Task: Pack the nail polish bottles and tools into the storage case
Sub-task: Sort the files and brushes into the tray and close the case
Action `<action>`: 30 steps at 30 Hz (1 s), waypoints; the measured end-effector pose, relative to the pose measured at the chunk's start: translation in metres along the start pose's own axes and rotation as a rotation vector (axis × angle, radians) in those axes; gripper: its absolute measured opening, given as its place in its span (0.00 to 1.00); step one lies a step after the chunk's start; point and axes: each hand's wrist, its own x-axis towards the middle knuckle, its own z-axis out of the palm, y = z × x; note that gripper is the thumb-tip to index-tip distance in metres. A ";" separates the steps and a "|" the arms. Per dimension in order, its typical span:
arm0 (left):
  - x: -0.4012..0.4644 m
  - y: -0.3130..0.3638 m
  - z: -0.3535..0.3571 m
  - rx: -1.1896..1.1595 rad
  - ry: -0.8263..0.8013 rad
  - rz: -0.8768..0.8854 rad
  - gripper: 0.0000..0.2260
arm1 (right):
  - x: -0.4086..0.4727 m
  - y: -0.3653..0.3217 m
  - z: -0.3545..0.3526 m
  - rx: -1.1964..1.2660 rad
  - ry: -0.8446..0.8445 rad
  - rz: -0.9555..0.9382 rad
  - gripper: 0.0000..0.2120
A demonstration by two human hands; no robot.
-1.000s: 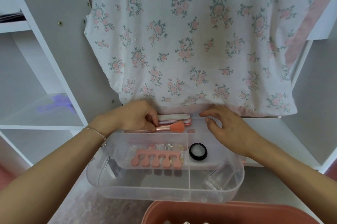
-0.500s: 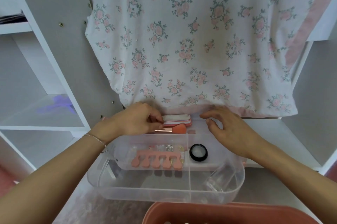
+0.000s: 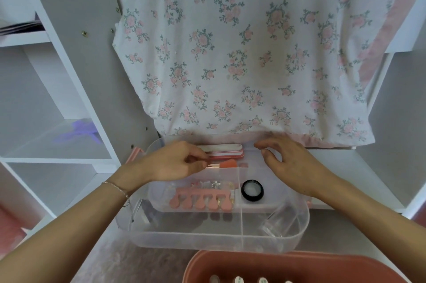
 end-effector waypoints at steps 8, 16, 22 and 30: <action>-0.018 -0.004 -0.002 -0.033 0.214 0.011 0.08 | 0.002 -0.001 0.000 -0.190 -0.014 -0.099 0.15; -0.069 -0.021 -0.001 0.074 0.582 -0.095 0.08 | -0.001 -0.030 -0.001 -0.204 -0.120 -0.136 0.17; -0.089 -0.021 0.014 -0.010 0.723 -0.167 0.12 | 0.013 -0.057 0.016 -0.231 -0.376 0.044 0.24; -0.103 -0.025 0.037 -0.292 0.855 -0.239 0.18 | 0.011 -0.061 0.019 -0.301 -0.292 0.008 0.18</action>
